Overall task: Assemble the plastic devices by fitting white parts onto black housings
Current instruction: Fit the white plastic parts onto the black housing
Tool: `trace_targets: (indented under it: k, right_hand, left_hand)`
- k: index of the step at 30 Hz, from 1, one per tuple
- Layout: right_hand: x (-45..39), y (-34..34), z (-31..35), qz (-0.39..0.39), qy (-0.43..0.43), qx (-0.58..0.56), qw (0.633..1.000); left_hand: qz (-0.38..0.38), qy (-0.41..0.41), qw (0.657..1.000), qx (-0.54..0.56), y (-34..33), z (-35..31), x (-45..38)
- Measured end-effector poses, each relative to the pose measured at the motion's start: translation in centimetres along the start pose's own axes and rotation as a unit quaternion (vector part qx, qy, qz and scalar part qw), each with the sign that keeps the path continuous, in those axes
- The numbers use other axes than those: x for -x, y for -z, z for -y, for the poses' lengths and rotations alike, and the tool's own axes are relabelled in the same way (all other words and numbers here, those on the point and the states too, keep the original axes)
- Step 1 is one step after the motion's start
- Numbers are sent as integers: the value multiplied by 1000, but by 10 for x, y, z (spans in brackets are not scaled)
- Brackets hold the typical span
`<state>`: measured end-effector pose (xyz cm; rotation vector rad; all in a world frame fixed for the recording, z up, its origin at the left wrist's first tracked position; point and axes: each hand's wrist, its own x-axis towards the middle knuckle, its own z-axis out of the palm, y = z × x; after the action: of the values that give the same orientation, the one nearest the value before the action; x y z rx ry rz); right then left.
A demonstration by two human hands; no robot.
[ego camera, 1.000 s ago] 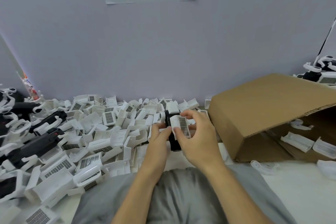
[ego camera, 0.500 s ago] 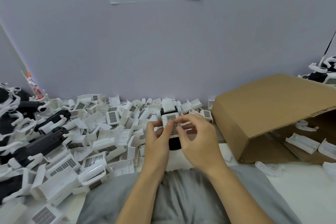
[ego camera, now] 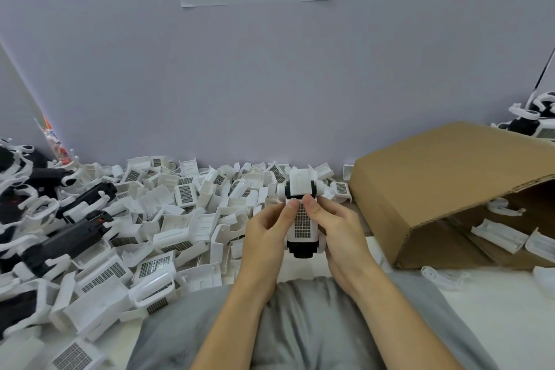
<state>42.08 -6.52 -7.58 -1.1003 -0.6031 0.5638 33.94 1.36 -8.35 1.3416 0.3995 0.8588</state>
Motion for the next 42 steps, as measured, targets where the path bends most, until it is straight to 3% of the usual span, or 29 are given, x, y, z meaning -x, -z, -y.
trace_targets:
  k: [6,13,18,22,29,38,42]
  right_hand:
    - [1,0,2,-2,-20,-32,999]
    - [0,-3,-3,-24,-9,16,1000]
    - [-1,0,-2,7,-9,84,996]
    - [-3,6,-5,5,1,118,993]
    - [-8,-2,-16,-37,40,250,967]
    - [-5,4,-9,4,-18,168,986]
    - [-6,6,-13,-3,-10,188,982]
  left_hand:
    - [-11,-36,998,-59,1,1,0]
    - [-51,-44,995,-73,1,1,-1]
    - [-72,-18,997,-36,3,2,-1]
    - [-33,10,999,-27,3,4,-3]
    - [-67,-49,985,-153,2,6,-3]
    - [-118,-38,988,-87,4,8,-6]
    - [-78,-2,995,-69,5,11,-6]
